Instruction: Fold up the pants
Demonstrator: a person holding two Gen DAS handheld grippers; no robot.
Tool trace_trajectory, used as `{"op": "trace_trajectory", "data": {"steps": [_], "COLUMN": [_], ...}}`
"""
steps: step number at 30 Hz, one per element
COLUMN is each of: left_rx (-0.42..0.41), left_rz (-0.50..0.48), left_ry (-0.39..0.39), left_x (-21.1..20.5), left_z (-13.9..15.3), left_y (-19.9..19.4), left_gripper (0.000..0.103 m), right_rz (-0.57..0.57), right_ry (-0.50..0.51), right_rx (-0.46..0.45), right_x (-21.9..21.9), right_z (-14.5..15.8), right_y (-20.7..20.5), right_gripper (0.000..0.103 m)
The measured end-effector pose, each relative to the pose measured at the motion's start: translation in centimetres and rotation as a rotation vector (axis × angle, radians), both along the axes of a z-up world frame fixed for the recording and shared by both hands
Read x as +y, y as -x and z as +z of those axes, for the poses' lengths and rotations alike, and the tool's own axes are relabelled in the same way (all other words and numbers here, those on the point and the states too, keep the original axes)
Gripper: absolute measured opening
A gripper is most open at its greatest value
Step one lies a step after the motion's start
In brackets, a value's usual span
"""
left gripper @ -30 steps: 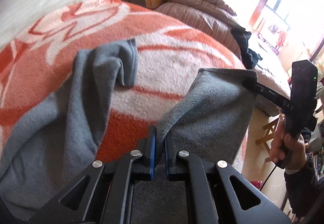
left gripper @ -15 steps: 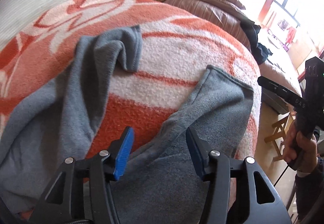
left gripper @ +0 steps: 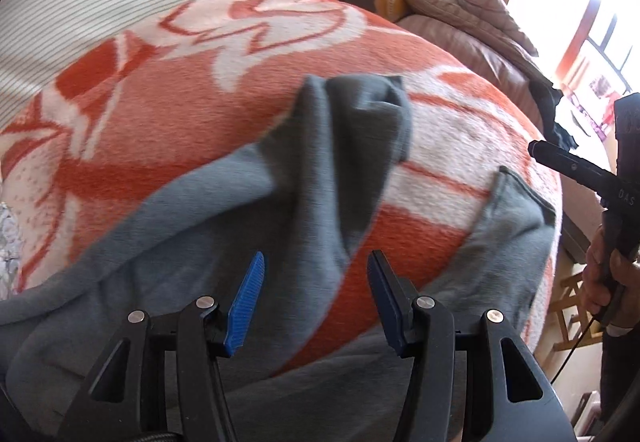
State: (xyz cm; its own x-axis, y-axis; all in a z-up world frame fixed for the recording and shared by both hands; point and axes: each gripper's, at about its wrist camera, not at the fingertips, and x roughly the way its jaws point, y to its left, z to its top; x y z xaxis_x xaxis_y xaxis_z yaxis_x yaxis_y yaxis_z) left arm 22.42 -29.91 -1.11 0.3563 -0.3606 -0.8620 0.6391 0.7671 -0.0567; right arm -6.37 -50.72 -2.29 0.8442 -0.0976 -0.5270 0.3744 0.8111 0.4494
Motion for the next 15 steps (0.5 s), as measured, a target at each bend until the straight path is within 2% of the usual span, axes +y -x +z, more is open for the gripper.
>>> {"op": "trace_trajectory", "data": {"steps": [8,12,15], "left_rx": [-0.031,-0.048,-0.051], "left_rz": [0.033,-0.004,-0.035], "left_ry": [-0.076,-0.13,-0.154], "left_x": [2.8,2.5,1.7], "left_z": [-0.3,-1.1,-1.6], "left_y": [-5.1,-6.9,-7.8], "left_gripper": [0.054,0.054,0.059], "right_rz": [0.035,0.03,0.05], "right_ry": [0.031,0.014,-0.012], "right_rx": [0.079,0.15,0.186], "right_x": [-3.5,-6.2,-7.3], "right_z": [1.3,0.5,-0.6], "right_y": [-7.2,-11.3,-14.2], "right_gripper": [0.063,0.063,0.063]}}
